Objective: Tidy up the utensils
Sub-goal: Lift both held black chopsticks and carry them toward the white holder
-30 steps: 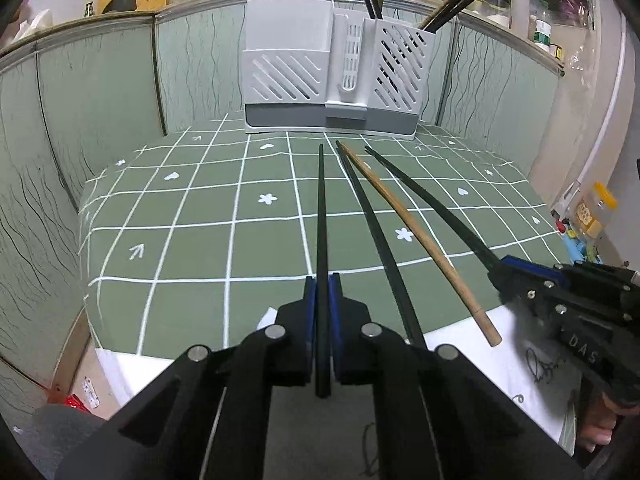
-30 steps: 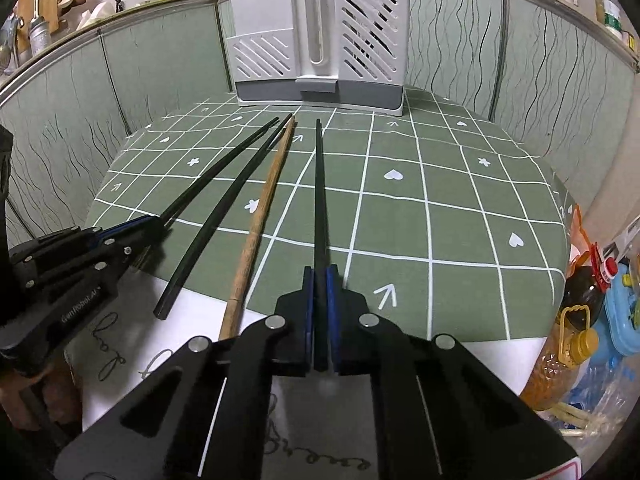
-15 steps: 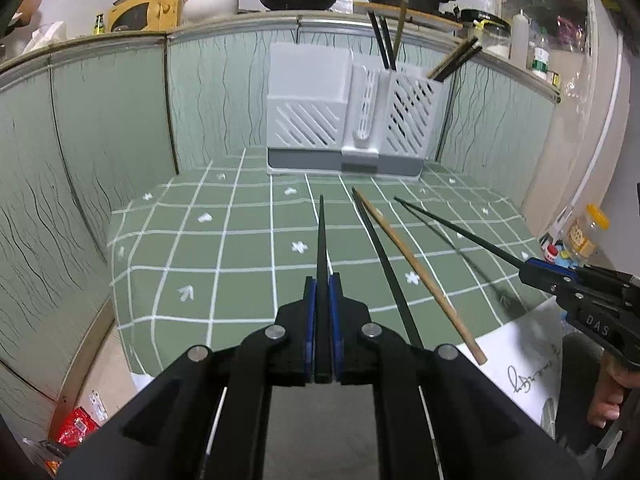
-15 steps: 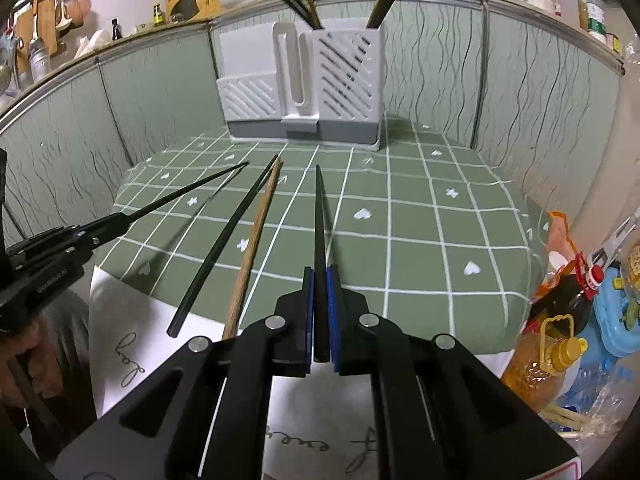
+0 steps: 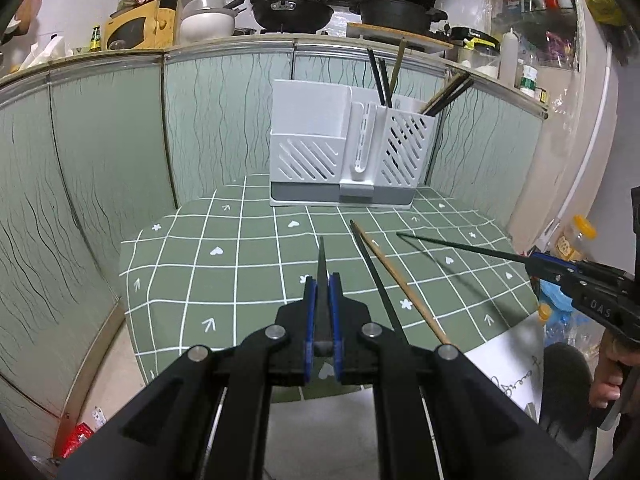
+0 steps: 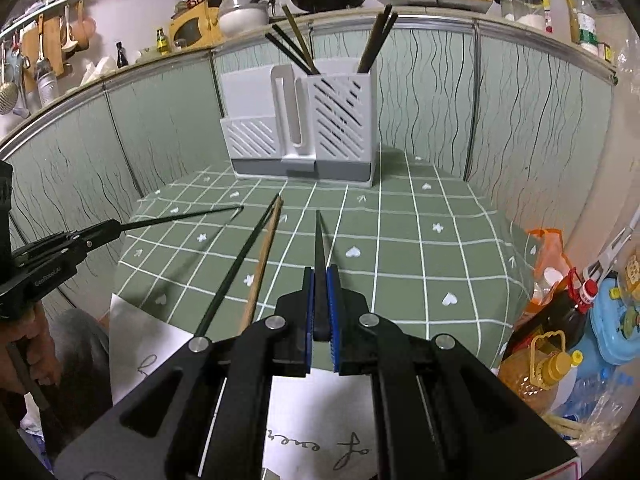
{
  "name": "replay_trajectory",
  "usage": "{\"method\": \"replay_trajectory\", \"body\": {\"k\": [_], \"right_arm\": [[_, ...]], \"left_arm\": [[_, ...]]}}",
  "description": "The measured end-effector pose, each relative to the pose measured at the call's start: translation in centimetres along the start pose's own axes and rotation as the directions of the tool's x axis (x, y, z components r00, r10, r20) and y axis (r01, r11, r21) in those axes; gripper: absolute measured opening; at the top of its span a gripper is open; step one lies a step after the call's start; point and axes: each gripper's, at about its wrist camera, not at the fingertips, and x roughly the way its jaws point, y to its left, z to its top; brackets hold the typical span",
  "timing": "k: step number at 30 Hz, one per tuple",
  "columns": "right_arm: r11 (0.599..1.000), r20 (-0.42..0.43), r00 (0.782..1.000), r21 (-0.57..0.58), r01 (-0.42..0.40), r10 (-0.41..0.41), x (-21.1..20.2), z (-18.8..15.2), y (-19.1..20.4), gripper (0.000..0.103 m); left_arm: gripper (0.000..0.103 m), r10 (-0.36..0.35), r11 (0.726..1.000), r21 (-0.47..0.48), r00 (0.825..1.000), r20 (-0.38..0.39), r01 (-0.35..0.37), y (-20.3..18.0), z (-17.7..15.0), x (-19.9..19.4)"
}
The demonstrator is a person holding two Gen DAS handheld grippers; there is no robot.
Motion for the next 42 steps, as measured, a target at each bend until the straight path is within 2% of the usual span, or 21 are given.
{"method": "replay_trajectory", "body": {"k": [19,33,42], "right_arm": [[0.999,0.092,0.995,-0.030,-0.028,0.031,-3.1,4.2,0.7,0.006],[0.997,0.121,0.989,-0.005,-0.082,0.082,-5.2,7.0,0.2,0.006],[0.997,0.131,0.989,-0.019,-0.073,0.075,-6.5,8.4,-0.2,0.006]], "left_arm": [[0.008,-0.012,1.000,0.005,0.997,0.073,0.012,1.1,4.2,-3.1],[0.008,-0.056,0.998,0.035,0.994,0.090,0.053,0.7,6.7,-4.8],[0.008,-0.098,0.995,0.037,0.993,0.071,0.095,0.2,7.9,-4.5]]}}
